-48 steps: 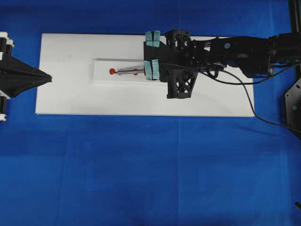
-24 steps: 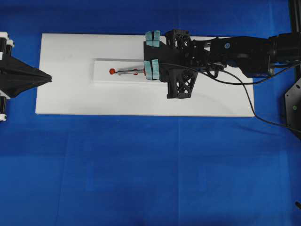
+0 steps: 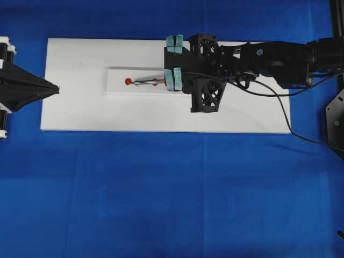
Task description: Touch the tip of the soldering iron to the mark.
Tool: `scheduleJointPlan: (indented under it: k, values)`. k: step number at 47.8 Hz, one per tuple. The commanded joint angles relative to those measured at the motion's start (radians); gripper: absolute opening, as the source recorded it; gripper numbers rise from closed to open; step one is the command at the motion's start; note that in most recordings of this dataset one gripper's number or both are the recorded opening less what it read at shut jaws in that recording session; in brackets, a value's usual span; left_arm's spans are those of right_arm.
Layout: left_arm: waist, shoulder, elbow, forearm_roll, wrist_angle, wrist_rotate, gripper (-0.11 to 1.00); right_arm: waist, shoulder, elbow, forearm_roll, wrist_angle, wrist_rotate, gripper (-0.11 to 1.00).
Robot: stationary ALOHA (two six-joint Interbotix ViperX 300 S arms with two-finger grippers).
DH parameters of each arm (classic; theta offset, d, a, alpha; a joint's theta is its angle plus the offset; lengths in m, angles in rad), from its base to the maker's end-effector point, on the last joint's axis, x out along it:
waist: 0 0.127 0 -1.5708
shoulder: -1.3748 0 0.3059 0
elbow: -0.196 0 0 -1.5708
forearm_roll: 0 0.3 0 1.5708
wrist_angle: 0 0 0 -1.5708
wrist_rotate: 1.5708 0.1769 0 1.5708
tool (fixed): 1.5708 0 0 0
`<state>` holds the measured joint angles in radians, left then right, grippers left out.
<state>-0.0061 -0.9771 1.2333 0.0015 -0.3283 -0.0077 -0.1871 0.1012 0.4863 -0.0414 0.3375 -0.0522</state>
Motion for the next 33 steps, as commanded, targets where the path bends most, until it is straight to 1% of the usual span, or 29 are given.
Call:
scheduleJointPlan:
  k: [1,8,23,33]
  values:
    - [-0.002,0.006,-0.011,0.000,-0.011,-0.002,0.00,-0.002,-0.012,-0.023,0.002,-0.003,0.005,0.06]
    - [-0.002,0.009,-0.011,0.000,-0.011,-0.002,0.00,-0.003,-0.025,-0.026,0.002,0.018,0.005,0.06]
    - [-0.002,0.011,-0.011,0.000,-0.011,-0.003,0.00,-0.006,-0.167,-0.041,-0.005,0.109,0.006,0.06]
    - [-0.002,0.011,-0.011,0.000,-0.011,-0.006,0.00,-0.006,-0.212,-0.049,-0.006,0.149,0.005,0.06]
